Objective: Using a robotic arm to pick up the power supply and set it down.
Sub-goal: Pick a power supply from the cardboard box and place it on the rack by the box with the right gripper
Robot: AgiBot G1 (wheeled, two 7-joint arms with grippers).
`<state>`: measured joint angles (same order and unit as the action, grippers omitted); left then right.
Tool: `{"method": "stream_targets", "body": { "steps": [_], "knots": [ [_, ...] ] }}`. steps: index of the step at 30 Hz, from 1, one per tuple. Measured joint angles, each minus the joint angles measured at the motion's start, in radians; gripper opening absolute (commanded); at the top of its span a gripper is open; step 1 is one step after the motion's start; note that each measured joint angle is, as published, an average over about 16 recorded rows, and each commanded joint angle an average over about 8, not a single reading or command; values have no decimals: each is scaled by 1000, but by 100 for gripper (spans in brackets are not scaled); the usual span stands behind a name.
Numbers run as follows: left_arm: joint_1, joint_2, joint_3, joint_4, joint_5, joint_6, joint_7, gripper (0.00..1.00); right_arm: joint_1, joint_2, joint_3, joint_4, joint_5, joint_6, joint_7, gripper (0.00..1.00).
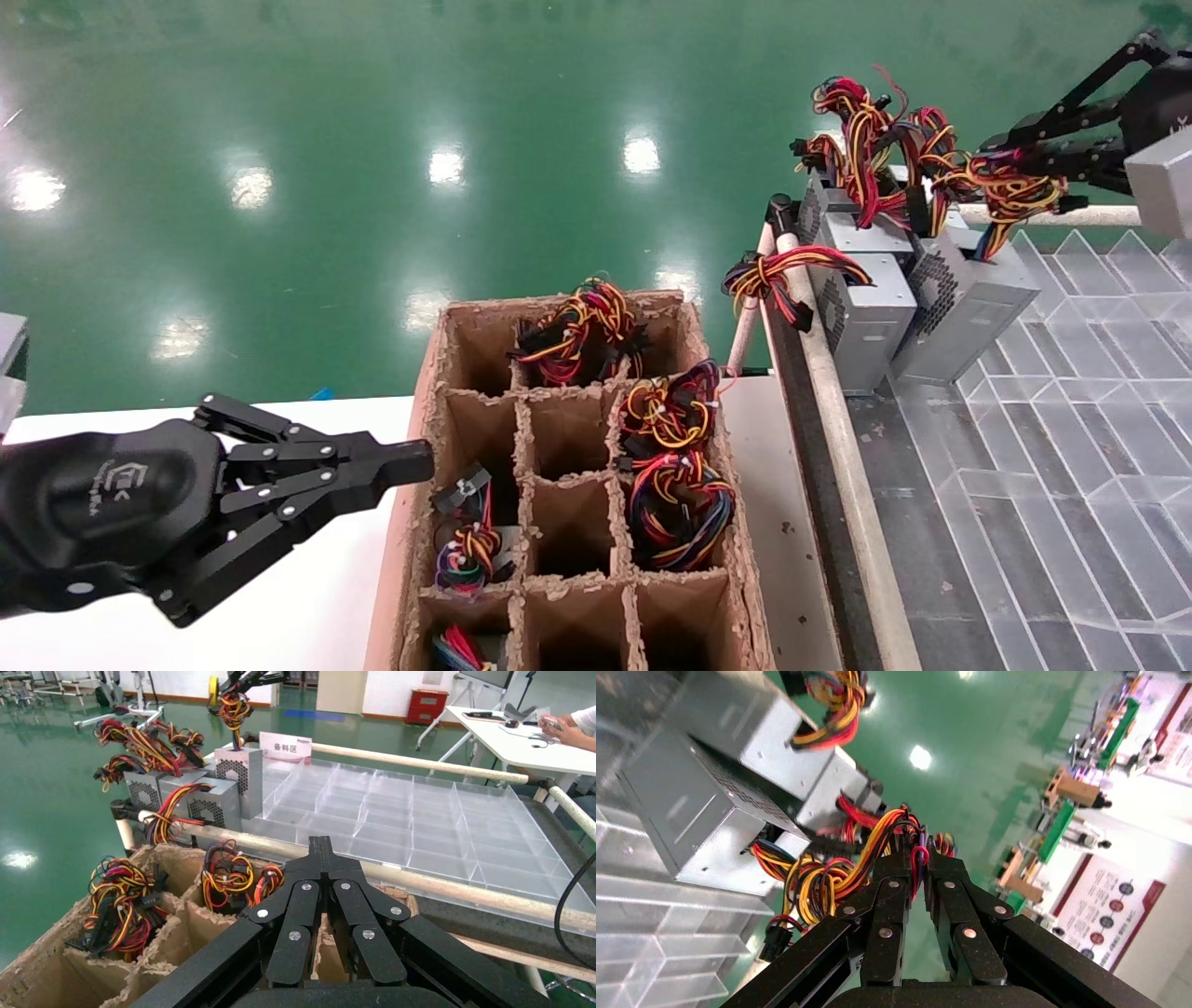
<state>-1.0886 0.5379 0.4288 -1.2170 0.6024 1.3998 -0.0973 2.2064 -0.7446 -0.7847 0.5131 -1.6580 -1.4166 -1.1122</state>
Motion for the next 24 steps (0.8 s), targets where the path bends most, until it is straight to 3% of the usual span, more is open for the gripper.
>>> {"method": "stream_targets", "body": {
  "steps": [13, 24],
  "knots": [
    [0, 0, 0, 0, 0, 0, 0, 0, 37, -44, -17, -145, -50, 87, -96, 0],
    [0, 0, 0, 0, 0, 0, 0, 0, 48, -75, -12, -263, -46, 110, -175, 0]
  ]
}}
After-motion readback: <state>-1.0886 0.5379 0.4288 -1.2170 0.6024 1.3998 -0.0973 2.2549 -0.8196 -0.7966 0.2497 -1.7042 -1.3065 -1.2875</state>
